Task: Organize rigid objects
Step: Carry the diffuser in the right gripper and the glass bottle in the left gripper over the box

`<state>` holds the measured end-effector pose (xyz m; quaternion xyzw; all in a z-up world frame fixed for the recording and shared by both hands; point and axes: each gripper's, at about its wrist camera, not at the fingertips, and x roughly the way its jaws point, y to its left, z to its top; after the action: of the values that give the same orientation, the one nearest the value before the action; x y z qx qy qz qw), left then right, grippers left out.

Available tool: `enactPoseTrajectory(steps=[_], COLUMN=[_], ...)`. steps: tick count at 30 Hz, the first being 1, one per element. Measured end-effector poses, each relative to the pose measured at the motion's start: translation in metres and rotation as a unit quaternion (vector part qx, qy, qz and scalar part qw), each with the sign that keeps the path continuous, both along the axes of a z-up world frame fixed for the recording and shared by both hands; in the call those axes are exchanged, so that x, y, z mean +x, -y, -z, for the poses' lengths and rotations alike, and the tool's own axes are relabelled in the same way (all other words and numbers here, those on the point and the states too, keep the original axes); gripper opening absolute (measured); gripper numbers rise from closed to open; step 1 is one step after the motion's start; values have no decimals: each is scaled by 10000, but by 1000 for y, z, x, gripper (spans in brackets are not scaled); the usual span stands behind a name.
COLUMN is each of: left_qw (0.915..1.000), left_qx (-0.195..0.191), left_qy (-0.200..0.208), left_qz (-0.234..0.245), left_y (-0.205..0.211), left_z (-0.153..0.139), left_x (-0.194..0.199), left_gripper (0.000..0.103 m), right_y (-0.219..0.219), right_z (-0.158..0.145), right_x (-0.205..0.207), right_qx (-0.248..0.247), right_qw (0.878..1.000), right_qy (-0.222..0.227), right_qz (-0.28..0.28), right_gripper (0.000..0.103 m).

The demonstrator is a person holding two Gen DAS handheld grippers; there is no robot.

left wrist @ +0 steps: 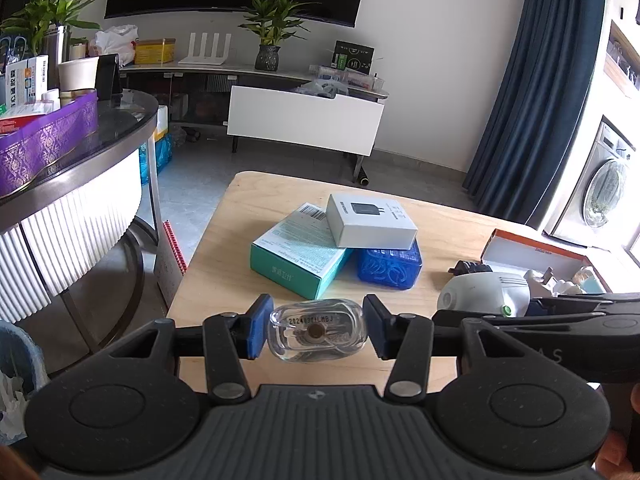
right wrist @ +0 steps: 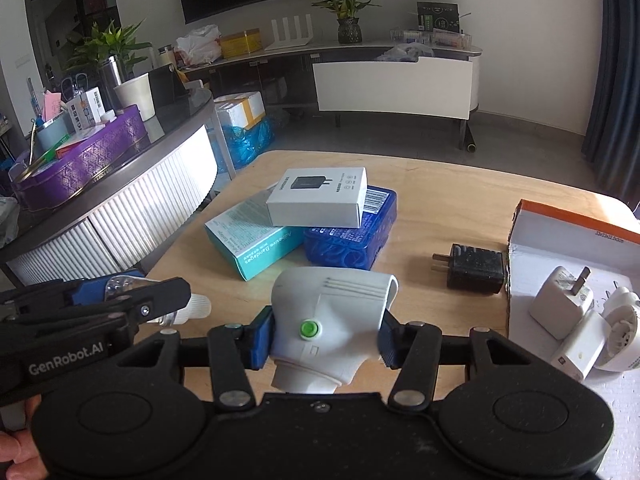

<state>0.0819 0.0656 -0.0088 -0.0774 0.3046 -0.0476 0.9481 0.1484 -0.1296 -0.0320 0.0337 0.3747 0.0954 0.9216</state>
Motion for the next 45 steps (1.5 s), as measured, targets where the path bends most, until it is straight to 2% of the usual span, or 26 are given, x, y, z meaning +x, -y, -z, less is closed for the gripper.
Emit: enactPoseTrajectory(steps=[11,23,45], left_qw=[9999,9994,9964], left_qx=[134,184,219], left_qy=[75,119,198], left_qz=[75,258,798], left_y=[27,53,100], left_z=[-24,-36,-41], left_x=[-17,-34,-51], left_gripper=[50,50,50], right_y=[21,45,89], right_z=[-27,-49,-60], right_x=[-43,-82,-128], right_qx=[193,275,359], right_qw=[9993,9973,9922], right_qy=[186,410,586], right_qz=[268,552,1036], right_gripper=[62,62,62])
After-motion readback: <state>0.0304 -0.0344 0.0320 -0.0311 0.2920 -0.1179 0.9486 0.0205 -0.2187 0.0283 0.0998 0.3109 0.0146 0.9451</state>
